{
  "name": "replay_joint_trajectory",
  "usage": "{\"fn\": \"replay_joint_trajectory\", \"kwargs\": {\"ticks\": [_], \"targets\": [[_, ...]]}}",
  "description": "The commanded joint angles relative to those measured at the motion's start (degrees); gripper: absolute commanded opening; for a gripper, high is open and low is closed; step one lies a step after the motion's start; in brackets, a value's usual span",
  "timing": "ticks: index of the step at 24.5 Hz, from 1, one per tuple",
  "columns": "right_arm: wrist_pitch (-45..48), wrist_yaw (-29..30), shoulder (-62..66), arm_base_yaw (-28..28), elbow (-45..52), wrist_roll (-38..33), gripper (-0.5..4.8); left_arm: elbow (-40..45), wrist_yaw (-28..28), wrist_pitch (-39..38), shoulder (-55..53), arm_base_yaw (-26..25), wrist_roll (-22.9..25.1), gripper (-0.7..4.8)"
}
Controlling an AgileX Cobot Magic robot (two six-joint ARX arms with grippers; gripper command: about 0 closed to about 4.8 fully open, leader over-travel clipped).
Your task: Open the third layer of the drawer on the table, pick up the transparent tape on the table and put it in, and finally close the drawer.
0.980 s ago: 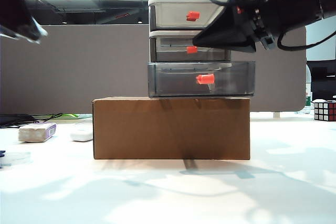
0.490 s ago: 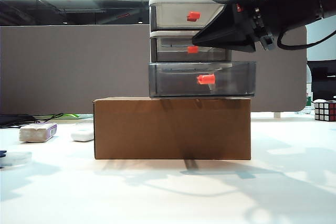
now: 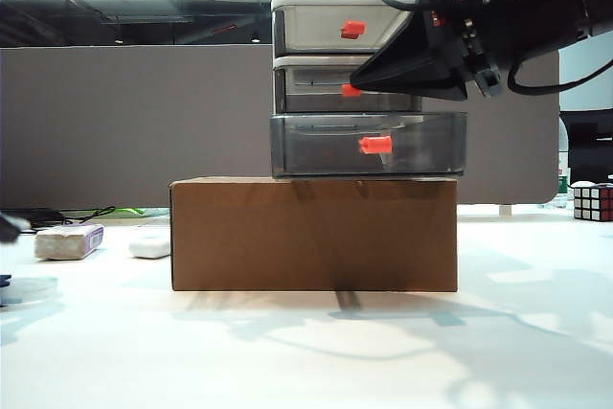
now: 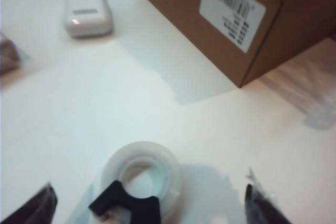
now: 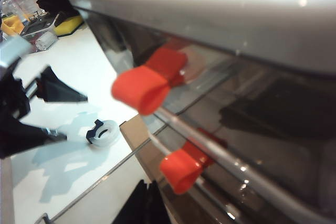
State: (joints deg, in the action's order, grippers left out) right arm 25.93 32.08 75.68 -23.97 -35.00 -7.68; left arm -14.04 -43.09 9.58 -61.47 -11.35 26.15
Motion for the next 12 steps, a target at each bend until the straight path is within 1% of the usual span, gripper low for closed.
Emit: {"fn": "replay_joint_trajectory", "kwargs": {"ticks": [1,2,5,7,9,12], "targets": [[-0.09,0.33,-0.37,0.0,-0.22,0.2,-0.05,-2.16,-1.31,5.11,-8.11,0.0,0.85,4.79],[-0.39,0.7,-0.37,0.0,-0.22,0.26,-0.05,-3.26,-2.14,5.57,-10.82,0.0,2.16,4.79],[-0.46,0.87,-0.37,0.0,-0.22,0.42,-0.05,-4.61,-1.97,5.7,-14.49,0.02,5.09,4.79],[-0.44,1.14,-0.37,0.0,-0.22,0.42,-0.05,-5.03,-2.08,6.16,-16.44,0.04,6.54,4.79],[-0.44,1.14,-0.37,0.0,-0.22,0.61,-0.05,-5.16,-2.14,6.27,-18.18,0.04,6.99,4.79],[-0.44,1.11,-0.37,0.0,-0.22,0.63,-0.05,-5.16,-2.12,6.32,-20.65,0.15,9.81,4.79]]}}
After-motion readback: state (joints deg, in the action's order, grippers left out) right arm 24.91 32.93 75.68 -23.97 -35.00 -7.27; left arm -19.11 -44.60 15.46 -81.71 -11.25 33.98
